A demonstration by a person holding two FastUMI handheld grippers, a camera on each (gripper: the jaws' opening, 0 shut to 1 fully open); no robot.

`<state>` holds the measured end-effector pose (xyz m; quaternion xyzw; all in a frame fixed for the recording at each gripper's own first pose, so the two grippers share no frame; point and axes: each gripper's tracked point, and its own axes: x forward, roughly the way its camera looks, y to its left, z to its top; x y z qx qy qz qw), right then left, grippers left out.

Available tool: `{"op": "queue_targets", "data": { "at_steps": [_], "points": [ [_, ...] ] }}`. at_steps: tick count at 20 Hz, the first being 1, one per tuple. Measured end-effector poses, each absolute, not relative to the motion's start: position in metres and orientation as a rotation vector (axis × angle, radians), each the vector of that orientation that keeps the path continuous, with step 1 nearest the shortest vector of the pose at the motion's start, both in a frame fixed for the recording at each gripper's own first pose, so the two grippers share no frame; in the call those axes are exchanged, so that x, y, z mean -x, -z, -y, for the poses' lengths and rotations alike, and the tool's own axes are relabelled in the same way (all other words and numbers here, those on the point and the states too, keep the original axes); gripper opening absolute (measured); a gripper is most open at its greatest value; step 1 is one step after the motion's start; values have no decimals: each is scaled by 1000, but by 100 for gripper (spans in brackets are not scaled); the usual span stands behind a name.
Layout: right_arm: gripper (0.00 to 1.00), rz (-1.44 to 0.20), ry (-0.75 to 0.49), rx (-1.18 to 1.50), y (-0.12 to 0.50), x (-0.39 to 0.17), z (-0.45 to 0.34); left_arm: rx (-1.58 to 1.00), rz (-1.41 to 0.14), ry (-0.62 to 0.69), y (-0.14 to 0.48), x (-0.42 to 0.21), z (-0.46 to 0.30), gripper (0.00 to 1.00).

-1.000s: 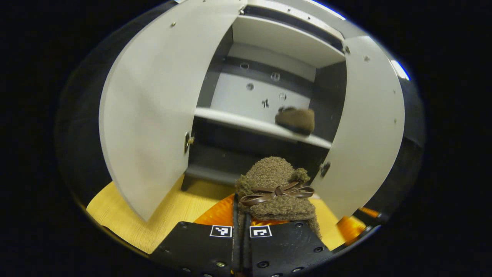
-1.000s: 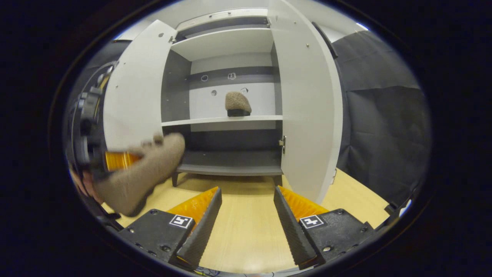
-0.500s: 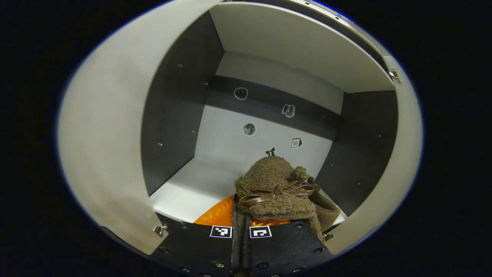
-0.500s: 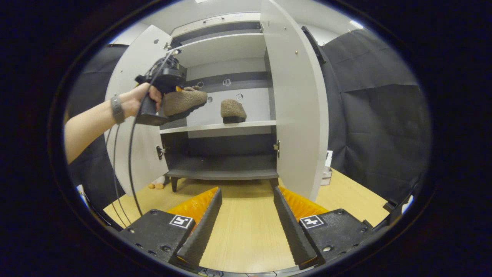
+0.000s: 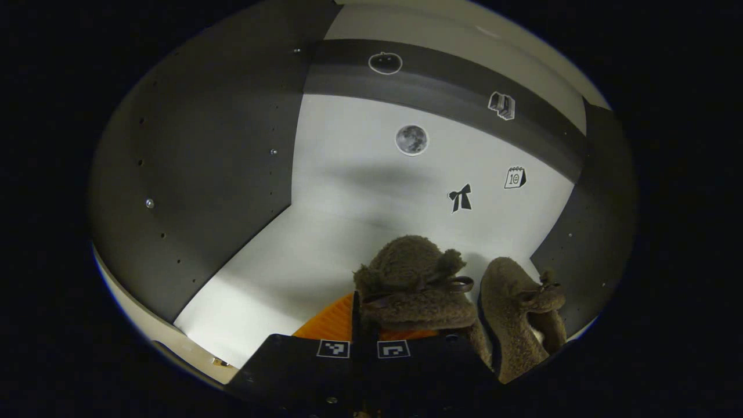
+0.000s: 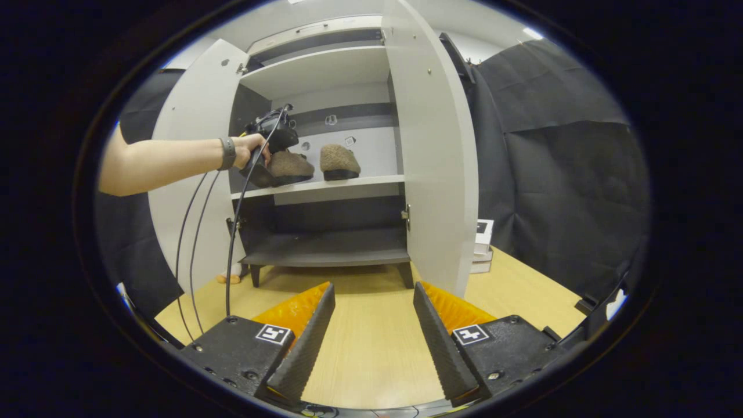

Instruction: Grab one shoe with the right hand and put it into the shoe cabinet, grab the other shoe with the left hand and put it into the shoe cabinet; then close the right door with the right hand and the left door with the left hand.

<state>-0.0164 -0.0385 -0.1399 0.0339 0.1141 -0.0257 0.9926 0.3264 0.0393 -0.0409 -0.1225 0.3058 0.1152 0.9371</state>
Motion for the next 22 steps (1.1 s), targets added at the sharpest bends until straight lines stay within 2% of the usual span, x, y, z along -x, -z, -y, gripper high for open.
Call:
{"op": "queue_targets", "data": {
  "at_steps": [2, 3, 4, 5, 7, 9, 10, 11, 13, 16, 17, 18, 19, 20, 22],
  "points": [
    [87, -233, 49, -70, 141, 16, 39, 240, -640, -218, 42, -325, -36, 4],
    [87, -233, 46, -71, 140, 16, 38, 248, -640, -198, 41, -323, -33, 17],
    [87, -231, 44, -71, 141, 15, 37, 254, -654, -191, 41, -318, -30, 10],
    [87, -230, 41, -71, 141, 14, 37, 243, -651, -184, 36, -313, -31, 15],
    [87, -230, 33, -72, 140, 14, 35, 205, -603, -158, 21, -305, -31, 65],
    [87, -225, 24, -71, 138, 14, 33, 183, -543, -131, 0, -289, -28, 92],
    [87, -223, 19, -69, 137, 14, 32, 183, -516, -106, -11, -275, -24, 79],
    [87, -221, 16, -68, 136, 15, 31, 191, -481, -76, -20, -260, -18, 78],
    [87, -209, 5, -71, 129, 14, 30, 207, -395, -17, -38, -228, -7, 82],
    [87, -185, -1, -67, 119, 13, 32, 160, -293, 5, -43, -166, -1, 85],
    [87, -180, -4, -66, 116, 12, 33, 142, -268, 9, -41, -146, 0, 92],
    [87, -174, -6, -64, 113, 12, 34, 128, -237, 14, -38, -128, 2, 93],
    [87, -169, -5, -59, 110, 12, 35, 121, -205, 12, -35, -109, 3, 100],
    [87, -165, -4, -53, 109, 13, 38, 113, -172, 10, -32, -93, 4, 93],
    [87, -157, -1, -48, 107, 15, 40, 100, -120, 21, -27, -64, 11, 93]
  ]
}}
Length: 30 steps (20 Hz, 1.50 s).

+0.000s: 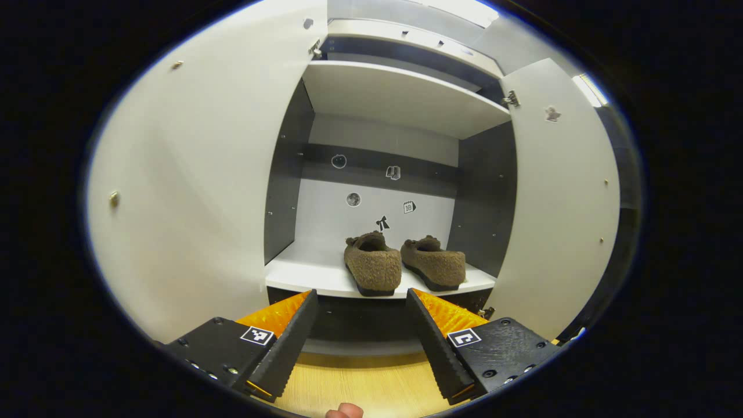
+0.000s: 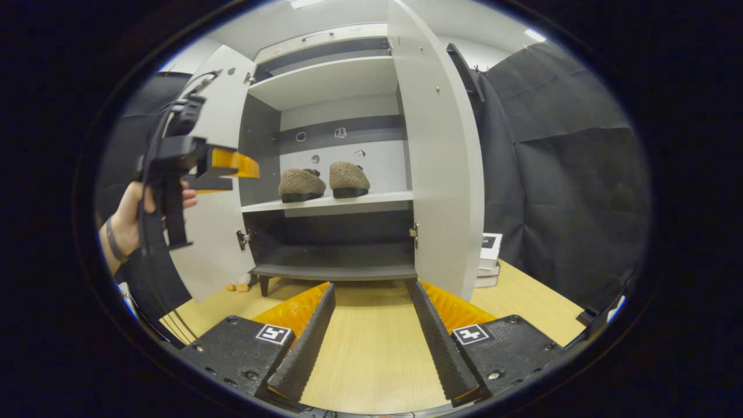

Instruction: Grab one shoe with the right hand and put it into the shoe cabinet, grab the other shoe with the left hand and put it into the shoe cabinet; then close the right door with the right hand and the left door with the left hand.

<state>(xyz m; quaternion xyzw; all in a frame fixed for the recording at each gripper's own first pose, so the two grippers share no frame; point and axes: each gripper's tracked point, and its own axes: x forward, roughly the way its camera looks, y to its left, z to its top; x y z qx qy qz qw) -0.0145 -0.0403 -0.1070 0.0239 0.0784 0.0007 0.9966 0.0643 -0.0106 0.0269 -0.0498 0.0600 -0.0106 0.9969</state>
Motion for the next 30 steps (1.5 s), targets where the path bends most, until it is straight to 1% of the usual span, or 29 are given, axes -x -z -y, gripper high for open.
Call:
{"op": "queue_targets", "data": {
  "at_steps": [2, 7, 10, 12, 14, 16, 18, 19, 21, 22, 23, 24, 26, 30],
  "points": [
    [87, -158, -3, -47, 106, 18, 42, 96, -85, 31, -21, -38, 14, 93],
    [87, -170, -9, -42, 113, 34, 41, 76, -93, 5, 7, 15, 24, 93],
    [87, -189, -9, -47, 119, 41, 38, 80, -87, 6, 18, 34, 33, 93],
    [87, -162, -8, -40, 105, 42, 40, 66, -95, -1, 21, 43, 37, 93],
    [87, -132, -40, -48, 82, 42, 44, 28, -79, -32, 20, 50, 34, 93],
    [89, -133, -75, -56, 59, 44, 57, -15, -66, -30, 20, 54, 37, 93],
    [89, -89, -64, -45, 18, 46, 86, -28, -74, -16, 25, 60, 42, 93],
    [92, -59, -51, -47, -5, 47, 101, -24, -80, -12, 28, 63, 46, 93],
    [93, 28, -18, -33, -59, 40, 134, -37, -81, -3, 30, 70, 51, 93],
    [92, 56, 27, 1, -82, 35, 160, -46, -78, 10, 30, 70, 54, 100],
    [94, 95, 71, 30, -105, 30, 181, -52, -82, 21, 31, 71, 56, 93],
    [94, 119, 99, 49, -125, 22, 197, -52, -84, 24, 33, 73, 56, 93],
    [94, 145, 117, 45, -155, 1, 213, -35, -90, 27, 34, 74, 57, 91],
    [95, 148, 120, 53, -178, -36, 226, -19, -107, 9, 36, 75, 51, 91]
  ]
}}
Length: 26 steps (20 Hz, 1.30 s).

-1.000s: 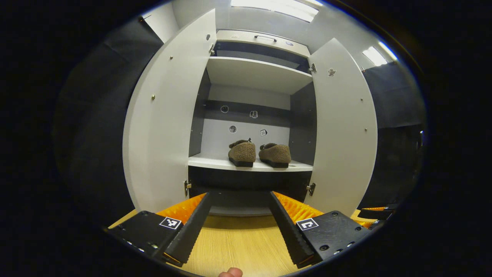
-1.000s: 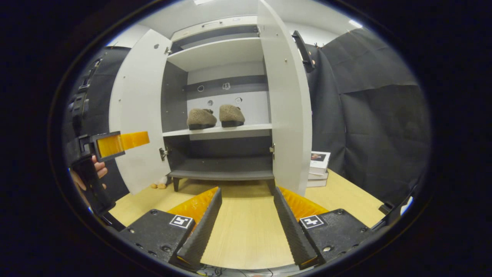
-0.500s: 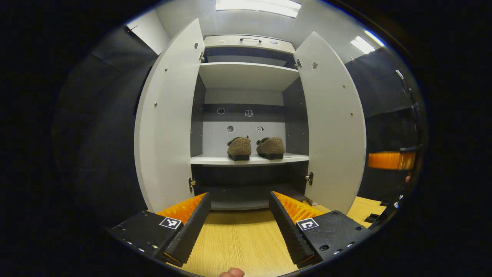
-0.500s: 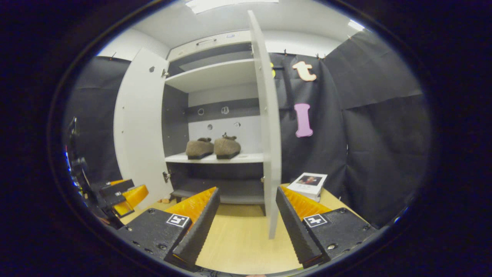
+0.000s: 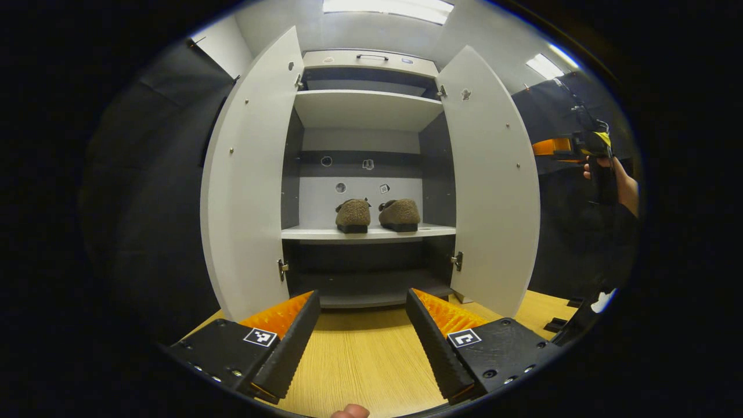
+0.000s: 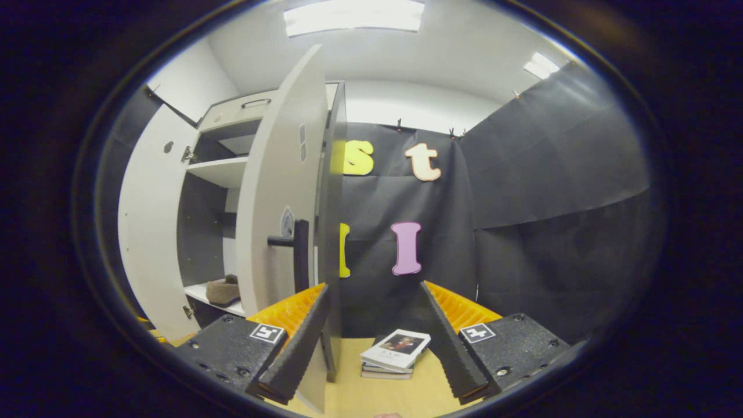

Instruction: Grab one shoe with the right hand and put it into the shoe cabinet, grab the other shoe with the left hand and put it into the shoe cabinet; then close the right door with the right hand and the left door with the left hand.

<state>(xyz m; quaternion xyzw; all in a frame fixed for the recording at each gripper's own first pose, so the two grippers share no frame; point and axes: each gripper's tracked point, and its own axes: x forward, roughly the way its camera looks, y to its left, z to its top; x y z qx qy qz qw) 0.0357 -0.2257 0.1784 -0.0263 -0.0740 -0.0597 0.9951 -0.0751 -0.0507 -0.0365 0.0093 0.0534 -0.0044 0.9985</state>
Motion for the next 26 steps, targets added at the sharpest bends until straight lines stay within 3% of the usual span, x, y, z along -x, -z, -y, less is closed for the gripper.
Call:
{"op": "queue_targets", "data": {
  "at_steps": [12, 23, 26],
  "points": [
    [87, 137, -12, 79, -173, -49, 170, 30, -122, -24, 33, 74, 45, 91],
    [91, 172, -179, 60, -164, -106, 37, 15, -131, -73, 26, 85, 22, 92],
    [91, 167, -175, 89, -159, -127, 14, 10, -124, -79, 22, 86, 20, 92]
  ]
}}
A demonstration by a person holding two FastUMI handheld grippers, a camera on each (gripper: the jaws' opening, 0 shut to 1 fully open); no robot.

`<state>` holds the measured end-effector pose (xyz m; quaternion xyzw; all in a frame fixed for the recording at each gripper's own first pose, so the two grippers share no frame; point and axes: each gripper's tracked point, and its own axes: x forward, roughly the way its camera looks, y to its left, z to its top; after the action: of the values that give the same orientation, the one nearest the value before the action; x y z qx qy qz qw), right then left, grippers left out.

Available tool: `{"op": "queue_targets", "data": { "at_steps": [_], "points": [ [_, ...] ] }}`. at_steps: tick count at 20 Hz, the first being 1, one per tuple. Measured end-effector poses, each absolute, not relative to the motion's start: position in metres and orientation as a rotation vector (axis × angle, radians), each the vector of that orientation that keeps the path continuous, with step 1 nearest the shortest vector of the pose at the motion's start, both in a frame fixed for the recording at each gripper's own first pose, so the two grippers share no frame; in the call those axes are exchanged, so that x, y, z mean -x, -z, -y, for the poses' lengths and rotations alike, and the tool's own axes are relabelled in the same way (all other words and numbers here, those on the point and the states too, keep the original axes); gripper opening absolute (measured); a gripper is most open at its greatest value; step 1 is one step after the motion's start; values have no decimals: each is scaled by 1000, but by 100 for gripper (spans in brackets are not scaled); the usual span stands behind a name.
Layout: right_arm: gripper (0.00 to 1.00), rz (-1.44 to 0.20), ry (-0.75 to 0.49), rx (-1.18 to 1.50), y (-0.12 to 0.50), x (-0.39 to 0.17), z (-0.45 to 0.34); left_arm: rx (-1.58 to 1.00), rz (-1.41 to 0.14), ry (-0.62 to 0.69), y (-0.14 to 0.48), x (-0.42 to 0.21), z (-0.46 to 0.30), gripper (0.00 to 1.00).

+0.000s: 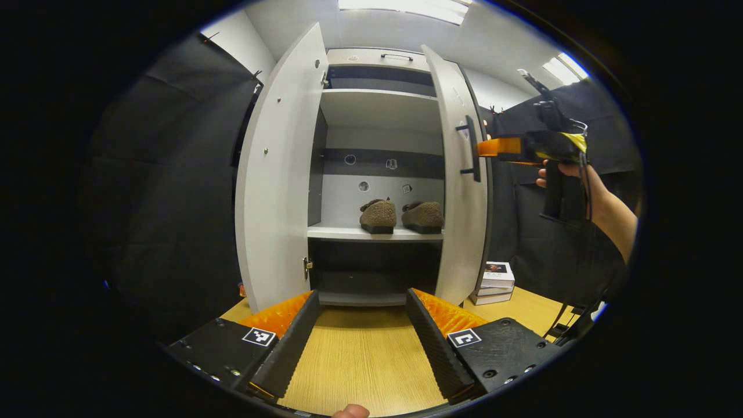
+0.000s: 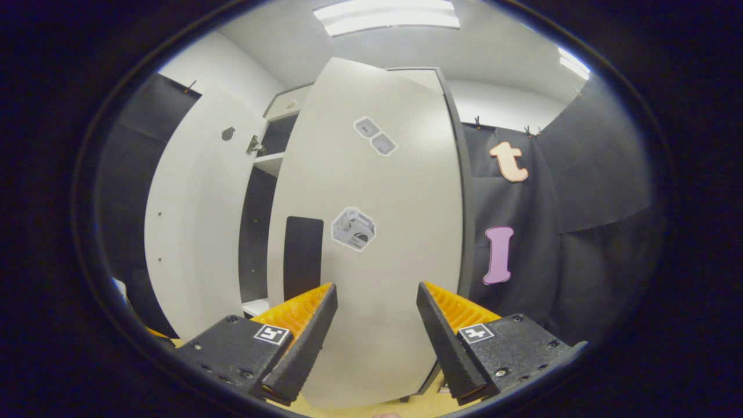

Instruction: Grab one shoe with the right hand and put it into the shoe cabinet, grab the other shoe with the left hand and put it into the shoe cabinet; then close the right door with the right hand and the left door with the left hand.

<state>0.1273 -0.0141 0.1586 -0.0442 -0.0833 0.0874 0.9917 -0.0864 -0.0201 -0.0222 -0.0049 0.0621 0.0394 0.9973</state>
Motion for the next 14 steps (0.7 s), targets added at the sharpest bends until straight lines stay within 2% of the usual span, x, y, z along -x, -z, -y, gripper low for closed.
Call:
{"op": "queue_targets", "data": {
  "at_steps": [3, 4, 5, 8, 12, 14],
  "points": [
    [91, 182, -157, 101, -163, -123, 17, 25, -118, -84, 18, 88, 16, 92],
    [92, 196, -148, 96, -167, -114, 20, 33, -119, -84, 18, 87, 14, 92],
    [96, 213, -143, 100, -170, -102, 21, 37, -117, -88, 16, 88, 12, 92],
    [98, 238, -112, 112, -161, -58, 27, 59, -116, -97, 11, 87, 7, 92],
    [98, 186, -26, 40, -79, -8, 30, 131, -76, -98, -8, 82, 6, 93],
    [98, 91, -6, 50, -17, 0, 27, 149, -48, -99, -19, 81, 2, 93]
  ]
}}
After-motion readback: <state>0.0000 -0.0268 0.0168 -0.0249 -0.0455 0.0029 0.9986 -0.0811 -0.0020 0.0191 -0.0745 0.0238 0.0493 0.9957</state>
